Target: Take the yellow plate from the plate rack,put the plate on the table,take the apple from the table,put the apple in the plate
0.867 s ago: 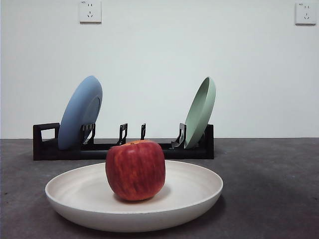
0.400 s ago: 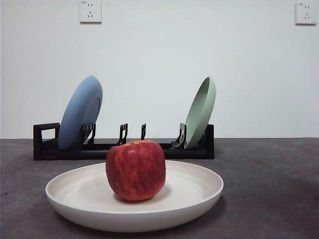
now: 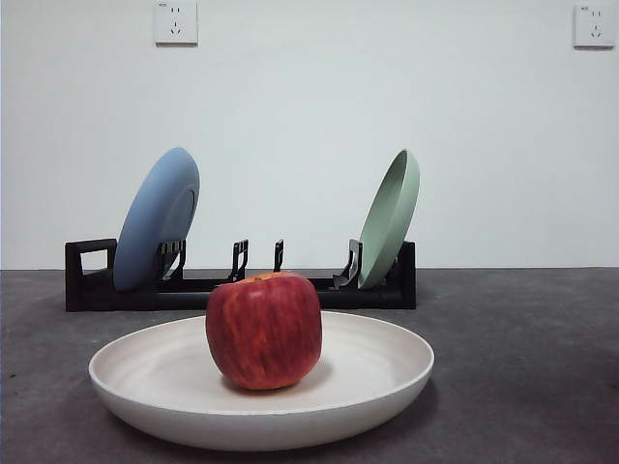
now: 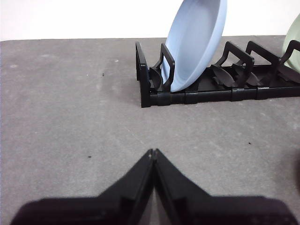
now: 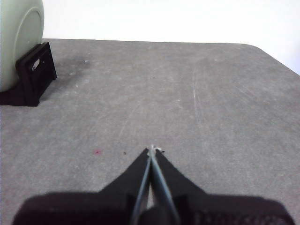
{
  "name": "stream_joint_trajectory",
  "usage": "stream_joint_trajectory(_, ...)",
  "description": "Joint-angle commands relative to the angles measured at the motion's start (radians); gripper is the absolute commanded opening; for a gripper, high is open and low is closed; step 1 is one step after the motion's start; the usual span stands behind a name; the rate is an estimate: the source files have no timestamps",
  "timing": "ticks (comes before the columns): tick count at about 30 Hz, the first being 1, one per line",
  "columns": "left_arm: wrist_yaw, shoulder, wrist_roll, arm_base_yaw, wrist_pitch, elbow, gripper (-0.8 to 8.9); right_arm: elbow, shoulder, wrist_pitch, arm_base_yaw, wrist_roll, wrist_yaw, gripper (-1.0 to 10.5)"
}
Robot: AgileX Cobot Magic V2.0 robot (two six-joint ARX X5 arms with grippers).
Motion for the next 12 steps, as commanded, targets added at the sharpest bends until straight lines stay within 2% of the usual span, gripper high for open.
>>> stream_joint_trajectory(1,0.003,0.0,-0.009,0.003,0.006,-0.01,-0.01,-0.009,-0.003,0.005,-0.001,0.045,0.004,0.0)
stream_joint_trajectory(12,0.003,0.0,-0.009,0.003,0.006,-0.01,-0.01,-0.009,-0.002,0.005,-0.001,0.044,0.004,0.0)
